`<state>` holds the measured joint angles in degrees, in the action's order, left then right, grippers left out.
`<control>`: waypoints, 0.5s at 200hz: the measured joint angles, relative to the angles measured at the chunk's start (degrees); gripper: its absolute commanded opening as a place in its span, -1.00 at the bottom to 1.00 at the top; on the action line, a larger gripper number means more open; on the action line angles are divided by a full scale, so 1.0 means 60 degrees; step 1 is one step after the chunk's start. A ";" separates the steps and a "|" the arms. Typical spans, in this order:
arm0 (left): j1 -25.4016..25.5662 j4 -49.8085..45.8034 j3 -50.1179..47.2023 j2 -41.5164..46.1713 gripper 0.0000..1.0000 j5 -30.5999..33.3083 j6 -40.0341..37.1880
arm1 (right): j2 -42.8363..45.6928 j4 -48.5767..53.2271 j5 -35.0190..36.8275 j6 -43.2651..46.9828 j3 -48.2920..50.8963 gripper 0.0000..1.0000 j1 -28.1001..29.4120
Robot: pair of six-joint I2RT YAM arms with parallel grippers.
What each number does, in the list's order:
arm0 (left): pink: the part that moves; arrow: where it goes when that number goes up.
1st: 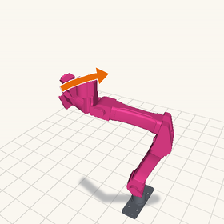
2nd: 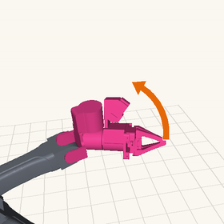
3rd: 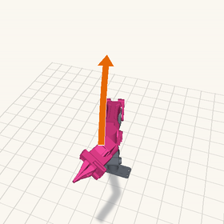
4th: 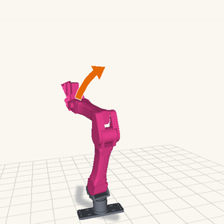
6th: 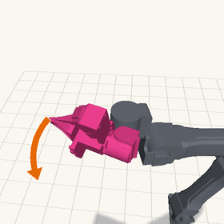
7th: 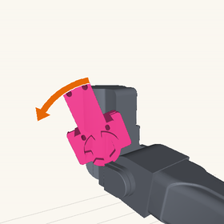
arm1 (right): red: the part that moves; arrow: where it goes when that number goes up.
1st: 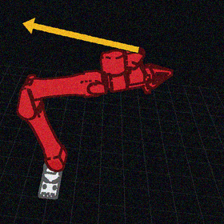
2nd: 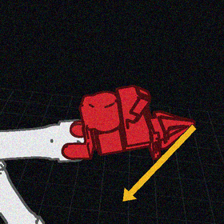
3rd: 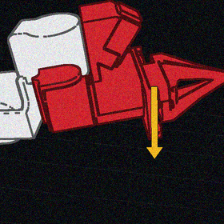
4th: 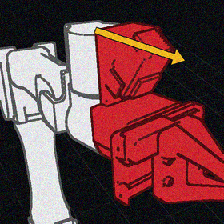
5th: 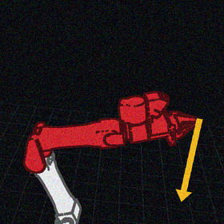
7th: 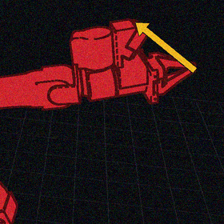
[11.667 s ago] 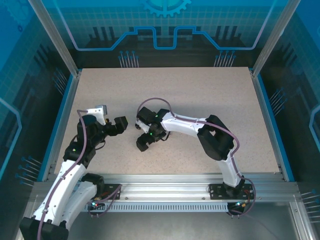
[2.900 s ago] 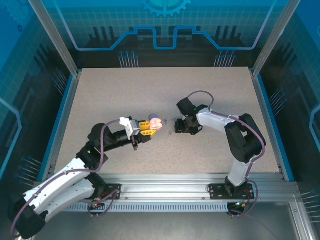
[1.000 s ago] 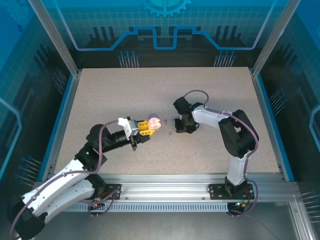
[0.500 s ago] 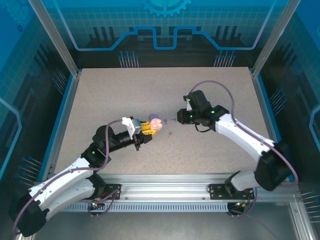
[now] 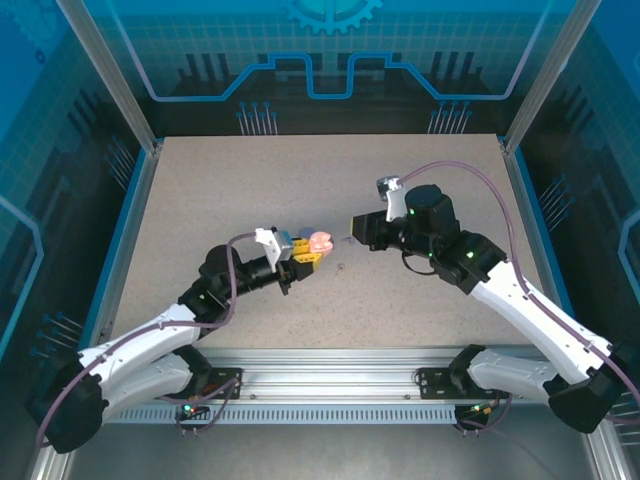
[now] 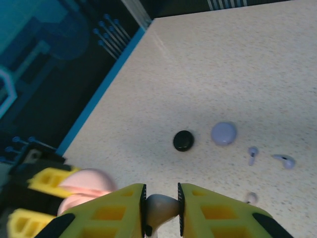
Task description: Insert wireless bluetooth earbuds into charging case
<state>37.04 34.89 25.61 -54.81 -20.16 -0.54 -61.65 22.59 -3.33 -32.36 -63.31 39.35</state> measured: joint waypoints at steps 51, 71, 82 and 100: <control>0.0000 0.0237 0.0004 -0.0219 -0.90 0.0000 0.0044 | -0.0113 -0.0208 0.0532 0.0080 -0.0186 -0.53 0.1115; 0.0000 0.0244 0.0004 -0.0226 -0.90 0.0000 0.0044 | -0.0259 -0.0244 0.0761 0.0117 -0.0291 -0.53 0.1388; 0.0000 0.0244 0.0004 -0.0226 -0.90 0.0000 0.0044 | -0.0335 -0.0288 0.0882 0.0149 -0.0310 -0.54 0.1494; 0.0000 0.0248 0.0007 -0.0226 -0.90 0.0004 0.0044 | -0.0459 -0.0317 0.1060 0.0175 -0.0324 -0.53 0.1628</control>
<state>37.04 36.38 25.65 -56.16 -20.14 -0.27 -64.40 20.69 3.03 -31.31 -65.25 49.12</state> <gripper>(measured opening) 0.204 0.234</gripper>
